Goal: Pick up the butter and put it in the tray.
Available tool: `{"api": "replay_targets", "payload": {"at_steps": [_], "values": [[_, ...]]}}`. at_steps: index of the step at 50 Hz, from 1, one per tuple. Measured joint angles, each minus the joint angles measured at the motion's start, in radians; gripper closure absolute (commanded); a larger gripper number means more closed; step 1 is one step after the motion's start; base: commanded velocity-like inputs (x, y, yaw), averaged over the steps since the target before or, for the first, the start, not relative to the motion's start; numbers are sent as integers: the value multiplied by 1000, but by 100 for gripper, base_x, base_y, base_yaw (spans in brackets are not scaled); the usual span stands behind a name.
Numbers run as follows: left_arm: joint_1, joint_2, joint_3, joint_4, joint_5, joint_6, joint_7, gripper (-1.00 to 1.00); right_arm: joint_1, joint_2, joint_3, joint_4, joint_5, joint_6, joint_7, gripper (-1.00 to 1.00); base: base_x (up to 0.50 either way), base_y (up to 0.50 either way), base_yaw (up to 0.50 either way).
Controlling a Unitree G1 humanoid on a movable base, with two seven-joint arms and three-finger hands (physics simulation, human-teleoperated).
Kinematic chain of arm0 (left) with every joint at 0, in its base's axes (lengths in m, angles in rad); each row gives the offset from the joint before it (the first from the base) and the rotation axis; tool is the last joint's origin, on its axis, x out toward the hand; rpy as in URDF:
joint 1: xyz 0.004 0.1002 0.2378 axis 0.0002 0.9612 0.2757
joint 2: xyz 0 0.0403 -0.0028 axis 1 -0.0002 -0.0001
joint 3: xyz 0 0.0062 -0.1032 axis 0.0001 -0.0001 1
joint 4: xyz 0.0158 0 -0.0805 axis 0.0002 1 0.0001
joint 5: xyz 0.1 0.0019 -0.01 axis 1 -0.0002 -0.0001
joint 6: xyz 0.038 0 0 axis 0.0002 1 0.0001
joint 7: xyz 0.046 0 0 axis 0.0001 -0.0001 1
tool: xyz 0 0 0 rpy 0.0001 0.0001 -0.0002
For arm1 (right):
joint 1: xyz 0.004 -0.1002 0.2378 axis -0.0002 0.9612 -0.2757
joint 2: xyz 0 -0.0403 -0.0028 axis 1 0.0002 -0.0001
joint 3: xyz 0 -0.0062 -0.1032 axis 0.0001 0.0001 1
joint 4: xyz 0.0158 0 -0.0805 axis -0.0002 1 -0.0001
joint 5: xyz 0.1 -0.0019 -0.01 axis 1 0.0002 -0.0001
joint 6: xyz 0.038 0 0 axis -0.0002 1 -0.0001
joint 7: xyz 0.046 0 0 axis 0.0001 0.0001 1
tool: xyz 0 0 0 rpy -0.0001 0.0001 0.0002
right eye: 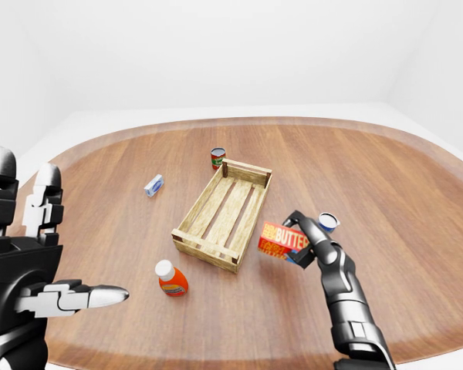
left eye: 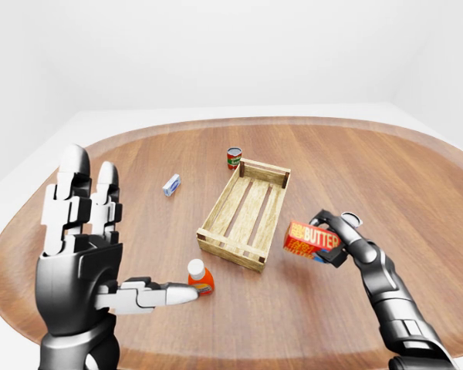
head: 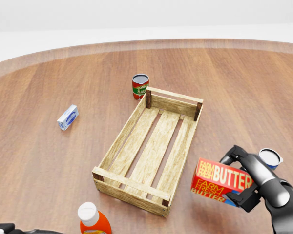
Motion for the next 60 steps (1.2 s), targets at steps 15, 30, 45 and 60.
{"api": "replay_targets", "payload": {"at_steps": [15, 30, 45, 60], "values": [[-2, -1, 6, -5, -4, 0, -2, -100, -67, 24, 1, -115, -41, 0, 0, 100, 0, 0, 0], [-8, 0, 11, 1, -6, 0, -2, -100, -244, 68, 40, 113, 7, 0, -119, 100, 0, 0, 0], [-14, 0, 19, 4, -8, 0, -3, -100, -419, 124, 86, 383, 45, 0, -207, 100, 0, 0, 0], [-10, -1, 16, -4, -8, 0, -3, -100, -539, 198, 119, 515, 41, 0, -229, 100, 0, 0, 0]]}}
